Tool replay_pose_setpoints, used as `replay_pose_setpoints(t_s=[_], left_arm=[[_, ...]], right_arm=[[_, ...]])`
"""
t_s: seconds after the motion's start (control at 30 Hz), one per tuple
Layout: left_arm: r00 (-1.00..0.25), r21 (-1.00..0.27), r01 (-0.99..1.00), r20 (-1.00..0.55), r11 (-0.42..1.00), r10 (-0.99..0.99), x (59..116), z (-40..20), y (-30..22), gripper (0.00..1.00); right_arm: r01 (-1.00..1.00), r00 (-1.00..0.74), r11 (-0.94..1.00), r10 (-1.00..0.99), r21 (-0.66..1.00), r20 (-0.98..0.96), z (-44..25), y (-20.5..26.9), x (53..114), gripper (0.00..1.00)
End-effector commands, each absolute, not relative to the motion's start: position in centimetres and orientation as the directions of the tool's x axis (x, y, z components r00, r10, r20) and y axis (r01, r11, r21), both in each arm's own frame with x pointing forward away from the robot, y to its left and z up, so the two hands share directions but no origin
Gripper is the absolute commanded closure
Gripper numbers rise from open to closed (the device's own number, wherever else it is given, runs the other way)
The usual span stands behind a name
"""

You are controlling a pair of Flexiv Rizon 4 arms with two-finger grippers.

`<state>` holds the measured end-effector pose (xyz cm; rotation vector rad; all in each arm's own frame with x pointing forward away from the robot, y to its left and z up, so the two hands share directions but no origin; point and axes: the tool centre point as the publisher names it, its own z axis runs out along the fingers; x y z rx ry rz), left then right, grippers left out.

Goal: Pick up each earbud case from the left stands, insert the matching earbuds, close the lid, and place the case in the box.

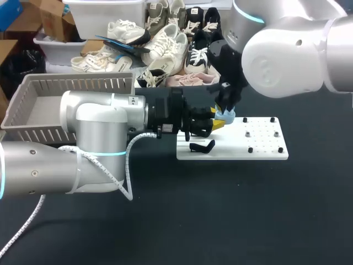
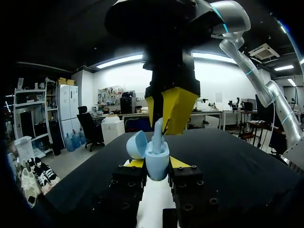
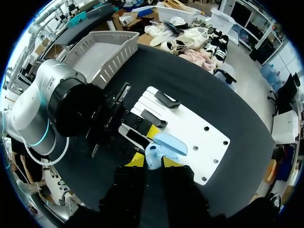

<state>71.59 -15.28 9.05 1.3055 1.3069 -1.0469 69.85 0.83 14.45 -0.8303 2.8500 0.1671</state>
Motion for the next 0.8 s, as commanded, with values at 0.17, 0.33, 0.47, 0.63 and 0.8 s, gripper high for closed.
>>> replay_pose_setpoints(t_s=[0.17, 0.33, 0.47, 0.63, 0.8], left_arm=[[0.053, 0.062, 0.996, -0.986, 0.058, 0.156, 71.47, 9.04, -15.29, 1.0], [0.053, 0.062, 0.996, -0.986, 0.058, 0.156, 71.47, 9.04, -15.29, 1.0], [0.053, 0.062, 0.996, -0.986, 0.058, 0.156, 71.47, 9.04, -15.29, 1.0], [0.053, 0.062, 0.996, -0.986, 0.058, 0.156, 71.47, 9.04, -15.29, 1.0], [0.053, 0.062, 0.996, -0.986, 0.058, 0.156, 71.47, 9.04, -15.29, 1.0]], right_arm=[[-0.538, -0.834, 0.841, -0.52, 0.063, -0.181, 14.21, 0.86, 69.9, 1.0], [-0.536, -0.836, 0.842, -0.519, 0.063, -0.18, 14.19, 0.82, 69.9, 1.0], [-0.535, -0.836, 0.843, -0.518, 0.059, -0.181, 14.34, 0.69, 69.98, 1.0], [-0.531, -0.838, 0.846, -0.514, 0.051, -0.185, 14.49, 0.57, 70.14, 1.0], [-0.528, -0.84, 0.848, -0.513, 0.049, -0.179, 14.18, 0.65, 70.29, 1.0]])
